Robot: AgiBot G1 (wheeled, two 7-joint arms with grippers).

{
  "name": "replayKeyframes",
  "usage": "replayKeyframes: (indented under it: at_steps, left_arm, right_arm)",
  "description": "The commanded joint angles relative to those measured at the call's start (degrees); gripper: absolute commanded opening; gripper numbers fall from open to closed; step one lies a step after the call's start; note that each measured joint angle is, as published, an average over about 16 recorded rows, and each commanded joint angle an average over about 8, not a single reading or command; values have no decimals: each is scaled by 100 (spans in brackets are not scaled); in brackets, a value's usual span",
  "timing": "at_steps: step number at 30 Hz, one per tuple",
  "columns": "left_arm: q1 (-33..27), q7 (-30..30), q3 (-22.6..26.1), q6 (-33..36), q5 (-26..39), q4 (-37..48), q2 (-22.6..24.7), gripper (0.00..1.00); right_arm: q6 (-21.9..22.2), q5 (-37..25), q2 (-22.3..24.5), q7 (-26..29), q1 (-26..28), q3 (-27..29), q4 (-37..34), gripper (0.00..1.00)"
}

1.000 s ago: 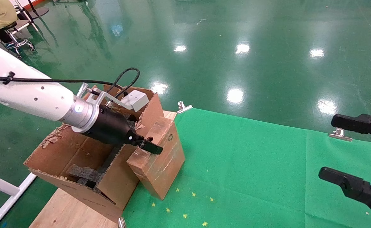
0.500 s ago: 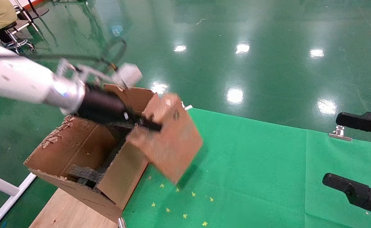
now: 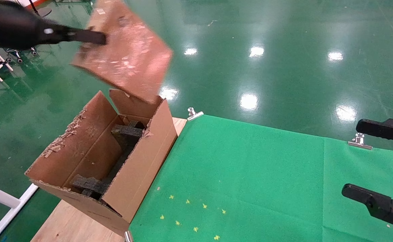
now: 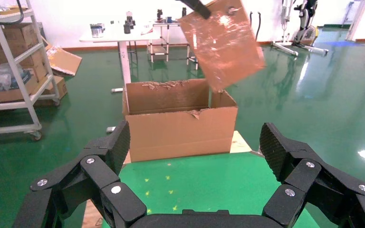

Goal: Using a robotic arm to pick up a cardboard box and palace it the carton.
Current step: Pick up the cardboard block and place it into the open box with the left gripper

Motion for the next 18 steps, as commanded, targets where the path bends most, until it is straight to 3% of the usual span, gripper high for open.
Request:
replayKeyframes:
  at_steps: [1, 8, 18]
  left_arm:
    - [-177, 237, 36, -22, 230, 257, -83, 0]
    - [-264, 1253, 271, -85, 726, 1475, -247, 0]
    - [-166, 2472, 390, -595, 921, 3047, -212, 0]
  right_arm:
    - [0, 0, 0, 0, 0, 0, 0, 100]
    - [0, 0, 0, 0, 0, 0, 0, 100]
    - [0, 0, 0, 0, 0, 0, 0, 100]
